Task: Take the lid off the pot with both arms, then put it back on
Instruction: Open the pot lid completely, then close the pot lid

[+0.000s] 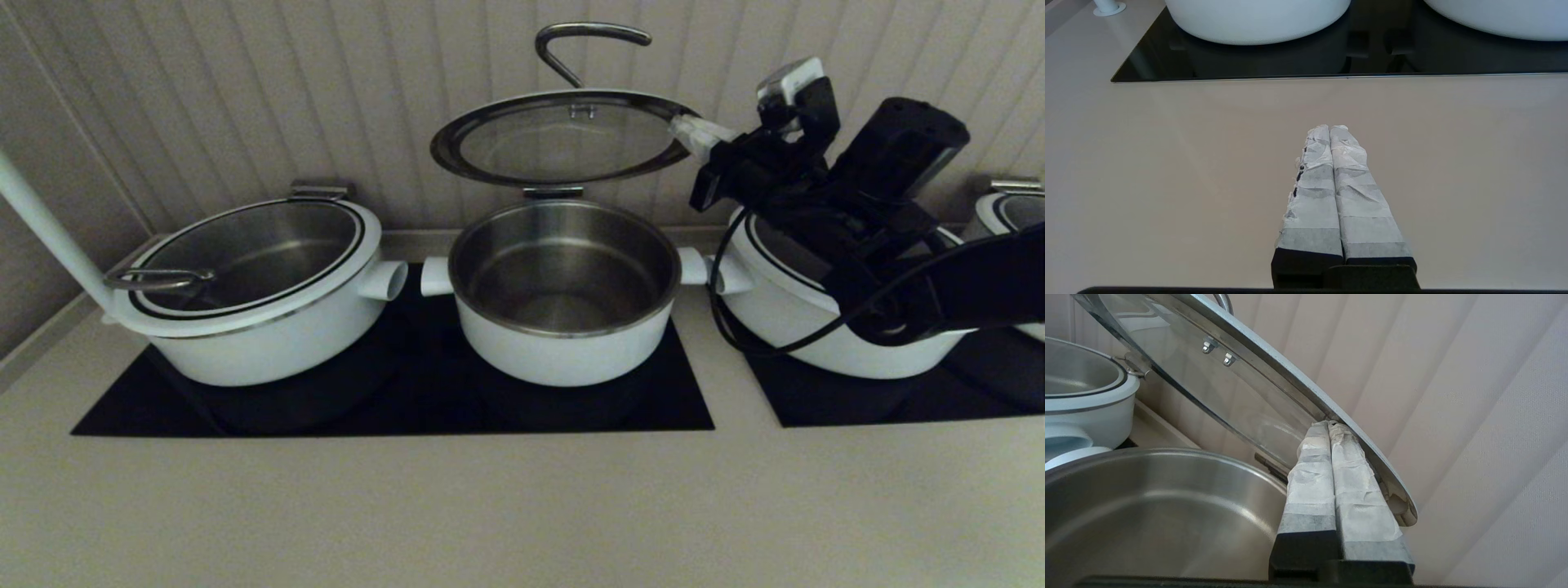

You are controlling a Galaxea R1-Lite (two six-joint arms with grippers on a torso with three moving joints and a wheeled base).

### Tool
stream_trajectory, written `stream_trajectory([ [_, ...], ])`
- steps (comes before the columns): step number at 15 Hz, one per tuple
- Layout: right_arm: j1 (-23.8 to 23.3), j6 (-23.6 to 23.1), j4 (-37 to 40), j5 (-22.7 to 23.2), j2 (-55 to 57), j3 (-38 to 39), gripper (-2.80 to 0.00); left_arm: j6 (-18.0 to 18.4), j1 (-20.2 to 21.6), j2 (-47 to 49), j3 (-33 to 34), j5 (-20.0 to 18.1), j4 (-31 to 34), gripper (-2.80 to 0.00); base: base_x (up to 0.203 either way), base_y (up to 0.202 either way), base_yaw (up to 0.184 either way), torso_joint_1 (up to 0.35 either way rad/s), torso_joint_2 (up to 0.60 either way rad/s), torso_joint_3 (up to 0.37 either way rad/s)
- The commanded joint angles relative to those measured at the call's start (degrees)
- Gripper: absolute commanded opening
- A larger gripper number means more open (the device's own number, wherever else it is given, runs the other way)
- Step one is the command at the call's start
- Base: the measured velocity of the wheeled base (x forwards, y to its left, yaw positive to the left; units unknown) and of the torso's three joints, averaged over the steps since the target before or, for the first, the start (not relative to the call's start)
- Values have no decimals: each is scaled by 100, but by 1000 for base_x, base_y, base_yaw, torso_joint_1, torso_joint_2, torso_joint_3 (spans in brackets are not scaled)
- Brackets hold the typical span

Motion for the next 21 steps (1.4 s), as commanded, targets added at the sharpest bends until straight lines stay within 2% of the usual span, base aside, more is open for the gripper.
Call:
stream_trajectory([
  [1,10,-13,85,16,-130,60,-280,-4,2,1,0,1,3,-280,0,0,0,0,0,0],
  [10,84,-13,422,28,-631,449,-280,4,2,1,0,1,2,-280,0,0,0,0,0,0],
  [21,277,-22,670,22,-1419,1729,-280,3,2,1,0,1,-5,-280,0,0,0,0,0,0],
])
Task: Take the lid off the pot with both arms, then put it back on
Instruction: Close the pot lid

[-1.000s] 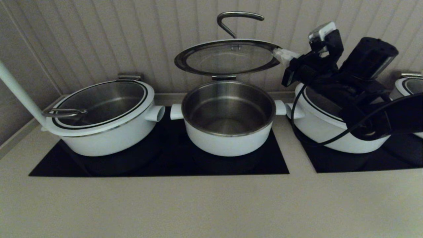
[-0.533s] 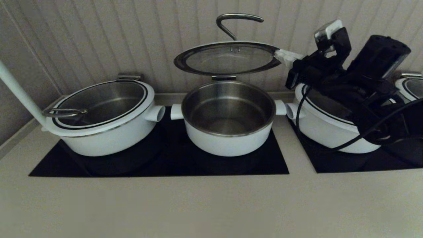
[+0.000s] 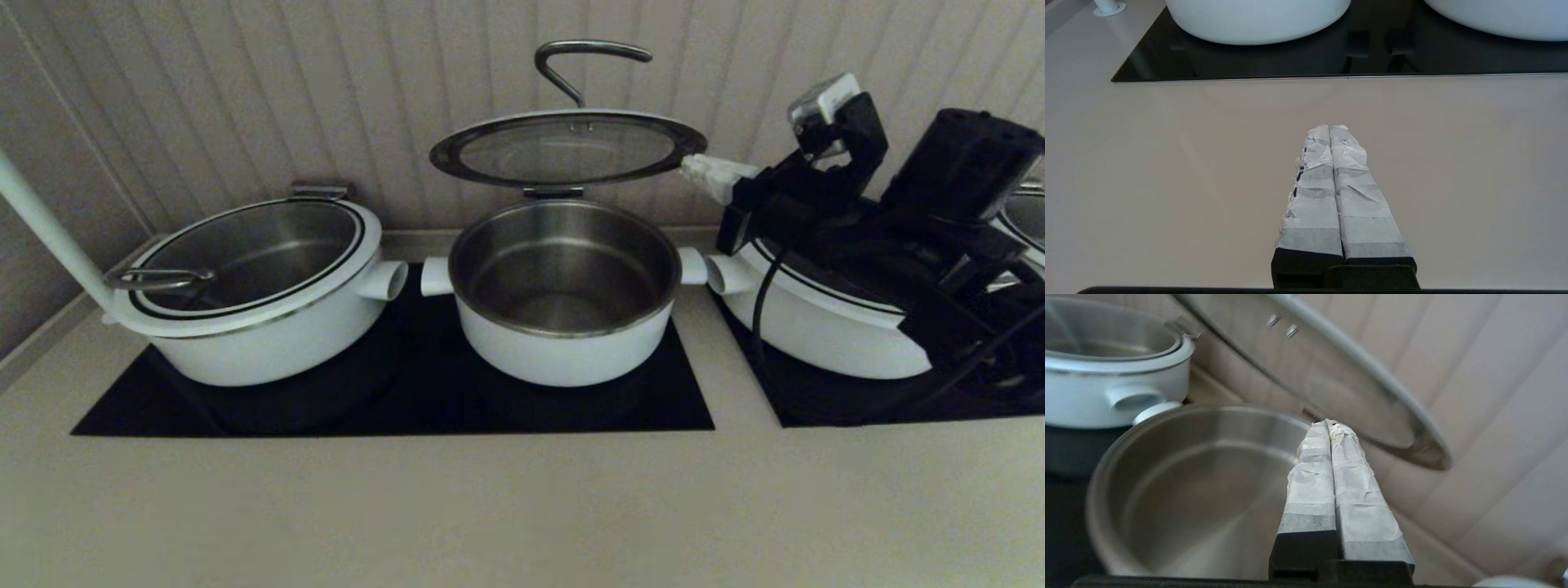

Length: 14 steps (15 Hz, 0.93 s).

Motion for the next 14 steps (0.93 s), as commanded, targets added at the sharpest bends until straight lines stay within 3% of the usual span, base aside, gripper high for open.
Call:
stream_trajectory([
  [1,12,-11,-4,9,-249,239,-280,6,2,1,0,1,3,-280,0,0,0,0,0,0],
  [10,-211,8,1635,-289,-1742,513,-280,3,2,1,0,1,3,-280,0,0,0,0,0,0],
  [14,-627,1,2636,-410,-2153,-45,-280,-3,2,1,0,1,3,-280,0,0,0,0,0,0],
])
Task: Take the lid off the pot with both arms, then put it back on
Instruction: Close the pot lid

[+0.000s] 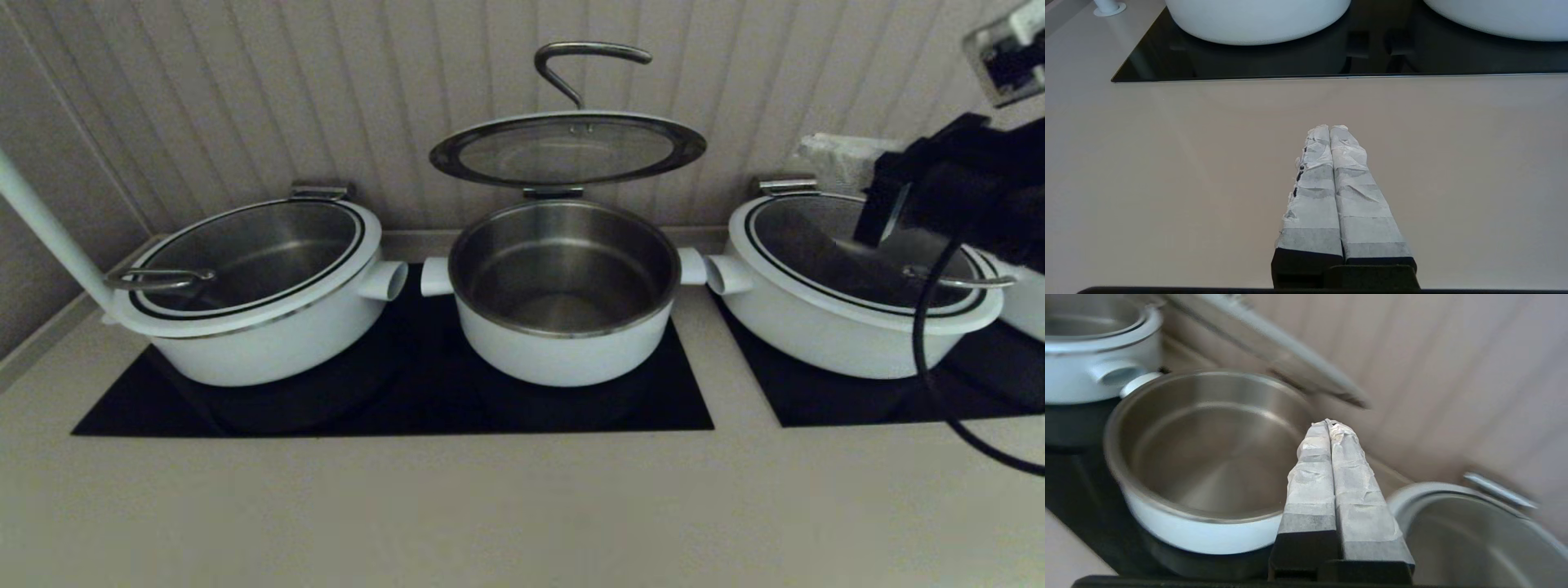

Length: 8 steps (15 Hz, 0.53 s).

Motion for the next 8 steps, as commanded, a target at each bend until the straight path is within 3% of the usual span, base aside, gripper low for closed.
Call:
stream_trajectory([
  [1,-223,-16,350,6,-188,-515,-280,-3,2,-7,0,1,3,-280,0,0,0,0,0,0],
  [4,-292,-48,1000,8,115,-1236,-280,-3,2,1,0,1,3,-280,0,0,0,0,0,0],
  [8,-326,-539,1368,73,723,-1626,-280,-2,2,1,0,1,3,-280,0,0,0,0,0,0],
])
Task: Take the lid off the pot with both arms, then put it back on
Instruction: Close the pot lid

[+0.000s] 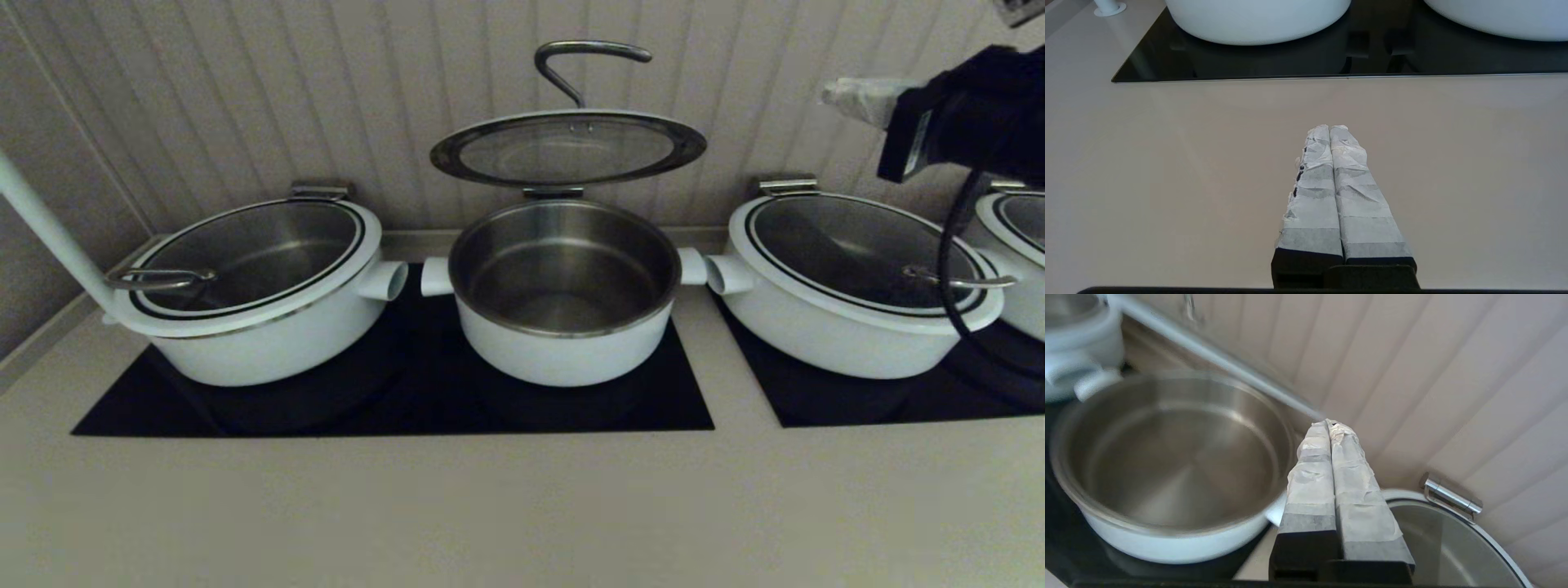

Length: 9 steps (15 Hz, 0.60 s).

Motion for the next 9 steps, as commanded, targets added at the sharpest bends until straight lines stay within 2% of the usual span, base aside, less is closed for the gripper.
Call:
stream_trajectory([
  [1,-2,-245,57,114,504,-142,-280,-4,2,1,0,-2,3,-280,0,0,0,0,0,0],
  [4,-1,-721,54,423,894,-287,-280,-4,2,1,0,-2,3,-280,0,0,0,0,0,0],
  [6,-1,-1205,40,564,1173,-526,-280,-4,2,1,0,-2,3,-280,0,0,0,0,0,0],
  [9,-6,-1683,-89,620,1485,-836,-280,-4,2,1,0,-2,3,-280,0,0,0,0,0,0],
])
